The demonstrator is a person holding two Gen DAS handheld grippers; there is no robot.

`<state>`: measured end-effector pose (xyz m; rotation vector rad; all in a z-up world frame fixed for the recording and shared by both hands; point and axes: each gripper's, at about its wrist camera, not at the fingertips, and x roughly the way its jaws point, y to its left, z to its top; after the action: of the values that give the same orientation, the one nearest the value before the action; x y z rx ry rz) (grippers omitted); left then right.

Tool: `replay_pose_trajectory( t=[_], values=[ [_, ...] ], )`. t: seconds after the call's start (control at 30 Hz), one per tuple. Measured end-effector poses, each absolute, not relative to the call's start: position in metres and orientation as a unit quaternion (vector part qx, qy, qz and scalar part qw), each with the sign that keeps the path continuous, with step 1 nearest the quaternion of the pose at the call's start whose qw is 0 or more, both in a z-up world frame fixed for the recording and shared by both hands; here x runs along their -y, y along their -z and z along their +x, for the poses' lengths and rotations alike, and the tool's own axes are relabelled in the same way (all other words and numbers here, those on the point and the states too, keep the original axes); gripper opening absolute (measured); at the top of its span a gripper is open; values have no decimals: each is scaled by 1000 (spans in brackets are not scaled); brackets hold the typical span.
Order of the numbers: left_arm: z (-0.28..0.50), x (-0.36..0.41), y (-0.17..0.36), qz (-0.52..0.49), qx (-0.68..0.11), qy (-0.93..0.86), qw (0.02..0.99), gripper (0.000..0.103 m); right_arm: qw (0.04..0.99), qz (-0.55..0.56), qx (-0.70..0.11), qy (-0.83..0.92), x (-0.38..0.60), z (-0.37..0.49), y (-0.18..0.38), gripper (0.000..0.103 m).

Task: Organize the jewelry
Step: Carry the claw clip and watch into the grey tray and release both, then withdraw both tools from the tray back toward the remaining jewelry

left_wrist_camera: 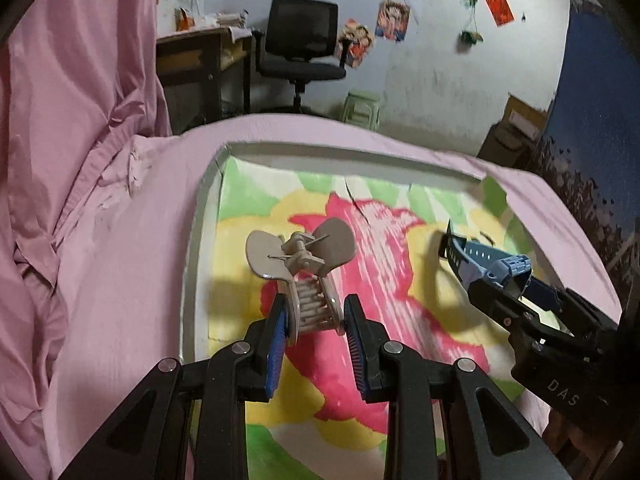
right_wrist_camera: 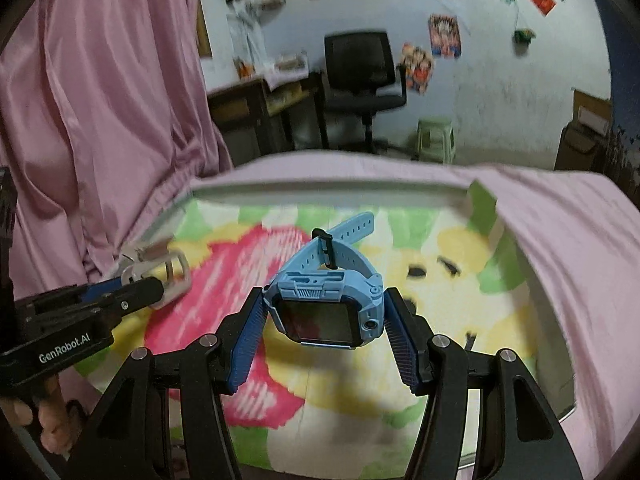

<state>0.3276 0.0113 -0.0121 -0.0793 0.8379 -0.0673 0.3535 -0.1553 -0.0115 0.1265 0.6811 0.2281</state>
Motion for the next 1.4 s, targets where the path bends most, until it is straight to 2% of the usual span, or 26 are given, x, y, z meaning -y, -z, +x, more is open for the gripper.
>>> replay_pose_trajectory(
  t=[0.27, 0.33, 0.4, 0.57, 0.63, 0.83, 0.97, 1.23, 1.4],
  values=[
    [315, -9, 9, -43, -406, 45, 912, 29, 912, 70, -385, -123, 154, 358, 31, 55],
    [312, -10, 8, -44, -399, 43, 915, 38, 913, 76, -381, -124, 158, 354, 32, 61],
    [304, -14, 3, -51, -383, 38, 922, 59, 918, 78, -368, -124, 162, 347, 28, 67],
    [281, -20, -9, -70, -335, 32, 939, 67, 932, 84, -331, -124, 173, 329, 13, 70],
    [270, -22, -15, -73, -314, 26, 946, 73, 938, 87, -314, -122, 177, 319, 7, 77],
    [230, -23, -28, -74, -251, 14, 965, 84, 956, 86, -255, -116, 188, 287, -16, 86],
    [200, -21, -35, -72, -215, 8, 974, 95, 967, 82, -215, -112, 194, 260, -31, 91],
    [151, -10, -37, -55, -173, 12, 983, 102, 977, 60, -168, -115, 199, 210, -47, 99],
    [124, -7, -36, -54, -150, 16, 987, 103, 980, 52, -153, -118, 204, 183, -50, 99]
  ],
)
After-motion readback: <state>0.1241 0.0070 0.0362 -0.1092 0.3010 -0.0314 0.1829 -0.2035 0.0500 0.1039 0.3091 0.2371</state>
